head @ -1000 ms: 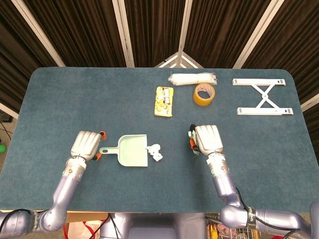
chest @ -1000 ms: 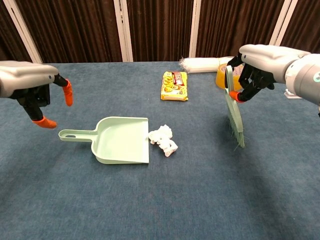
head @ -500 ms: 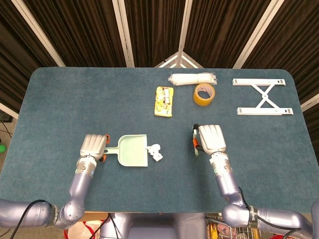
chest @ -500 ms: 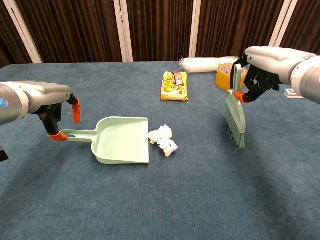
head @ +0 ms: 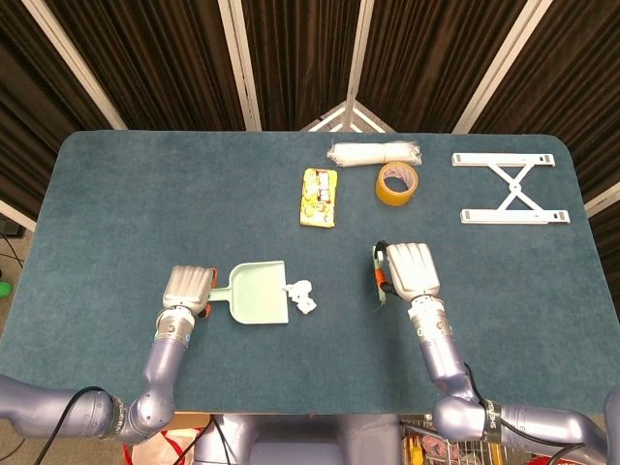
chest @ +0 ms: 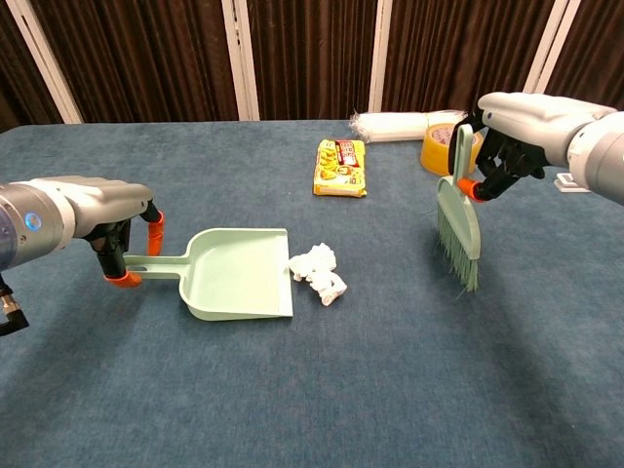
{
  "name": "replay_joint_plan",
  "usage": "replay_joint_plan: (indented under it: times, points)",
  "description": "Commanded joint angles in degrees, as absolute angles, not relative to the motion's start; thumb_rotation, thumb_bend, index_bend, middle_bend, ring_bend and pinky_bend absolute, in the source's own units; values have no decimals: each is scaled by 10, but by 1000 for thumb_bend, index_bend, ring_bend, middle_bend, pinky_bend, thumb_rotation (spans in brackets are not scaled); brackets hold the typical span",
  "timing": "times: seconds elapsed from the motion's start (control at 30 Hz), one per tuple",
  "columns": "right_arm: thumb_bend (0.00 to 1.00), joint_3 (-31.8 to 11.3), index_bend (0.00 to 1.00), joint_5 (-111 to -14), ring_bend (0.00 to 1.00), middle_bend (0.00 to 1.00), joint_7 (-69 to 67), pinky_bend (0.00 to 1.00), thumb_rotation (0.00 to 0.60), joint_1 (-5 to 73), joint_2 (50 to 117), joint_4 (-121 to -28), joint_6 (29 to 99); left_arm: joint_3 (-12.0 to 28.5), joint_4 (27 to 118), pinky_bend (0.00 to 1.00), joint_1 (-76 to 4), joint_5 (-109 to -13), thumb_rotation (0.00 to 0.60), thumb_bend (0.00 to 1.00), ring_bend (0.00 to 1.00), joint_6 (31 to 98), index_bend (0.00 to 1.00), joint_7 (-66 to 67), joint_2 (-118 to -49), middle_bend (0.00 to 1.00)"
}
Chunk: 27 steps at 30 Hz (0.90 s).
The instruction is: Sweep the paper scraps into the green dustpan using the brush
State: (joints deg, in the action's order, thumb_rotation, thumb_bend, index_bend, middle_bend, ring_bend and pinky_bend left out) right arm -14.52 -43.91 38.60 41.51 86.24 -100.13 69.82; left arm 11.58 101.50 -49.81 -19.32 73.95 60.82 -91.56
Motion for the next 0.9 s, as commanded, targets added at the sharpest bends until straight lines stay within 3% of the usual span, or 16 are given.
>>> replay_joint_plan:
  times: [0.03,0.33,0.9]
  points:
    - [470,-145,831,-439,921,847,385,781,600,415,860,-1004,699,114,1011,1000,-501,-191,600,431,1000,741,462,607,-920,1000]
    - [472,-142,833,-438,921,847,383,781,600,414,857,-1011,703,108,1006,1000,-505,-198,600,573,1000,745,613,604,-923,1000]
    - [492,-137,843,-442,921,849,400,781,600,397,810,-1067,744,112,1018,1000,-522,-202,600,594,1000,748,633,603,-923,1000]
